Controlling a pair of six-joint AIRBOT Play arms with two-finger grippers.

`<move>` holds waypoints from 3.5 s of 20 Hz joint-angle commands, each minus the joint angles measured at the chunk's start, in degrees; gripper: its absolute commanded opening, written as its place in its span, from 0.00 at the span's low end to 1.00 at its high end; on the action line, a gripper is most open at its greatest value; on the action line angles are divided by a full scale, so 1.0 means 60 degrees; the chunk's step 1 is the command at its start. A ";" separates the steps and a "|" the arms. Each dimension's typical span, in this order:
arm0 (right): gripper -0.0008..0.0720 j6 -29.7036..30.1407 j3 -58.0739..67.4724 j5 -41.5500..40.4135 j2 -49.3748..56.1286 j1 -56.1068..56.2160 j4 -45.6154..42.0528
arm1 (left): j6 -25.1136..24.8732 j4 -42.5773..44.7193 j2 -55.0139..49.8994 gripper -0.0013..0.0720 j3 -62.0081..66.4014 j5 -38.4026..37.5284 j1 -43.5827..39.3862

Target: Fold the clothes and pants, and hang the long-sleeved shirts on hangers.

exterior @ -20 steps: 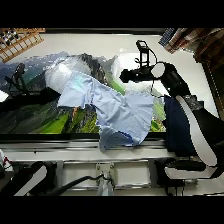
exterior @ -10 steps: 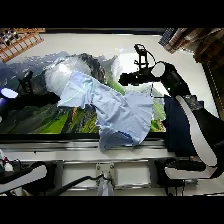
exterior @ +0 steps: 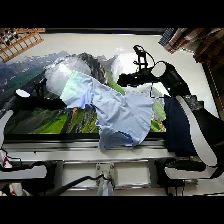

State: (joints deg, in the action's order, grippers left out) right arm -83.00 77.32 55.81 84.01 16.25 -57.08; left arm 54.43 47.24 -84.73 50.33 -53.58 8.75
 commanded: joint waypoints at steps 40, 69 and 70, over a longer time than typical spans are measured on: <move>0.56 -0.2455 -0.8531 -0.0055 -0.4801 -0.3552 -0.1402 | -0.0117 -0.1137 0.2739 0.03 0.0284 -0.0324 -0.0073; 0.04 0.1526 0.1457 -0.0907 -0.5031 -0.3544 0.2874 | 0.0102 0.0022 0.8546 0.03 0.1847 0.0718 0.0106; 0.04 0.1523 0.2047 -0.0911 -0.5122 -0.3544 0.2674 | 0.0102 0.0812 0.9209 0.03 0.1847 0.0940 0.0106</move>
State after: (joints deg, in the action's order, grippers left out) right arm -74.15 77.17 50.54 54.81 -4.99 -37.74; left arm 54.92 41.60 -40.03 60.12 -51.27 9.32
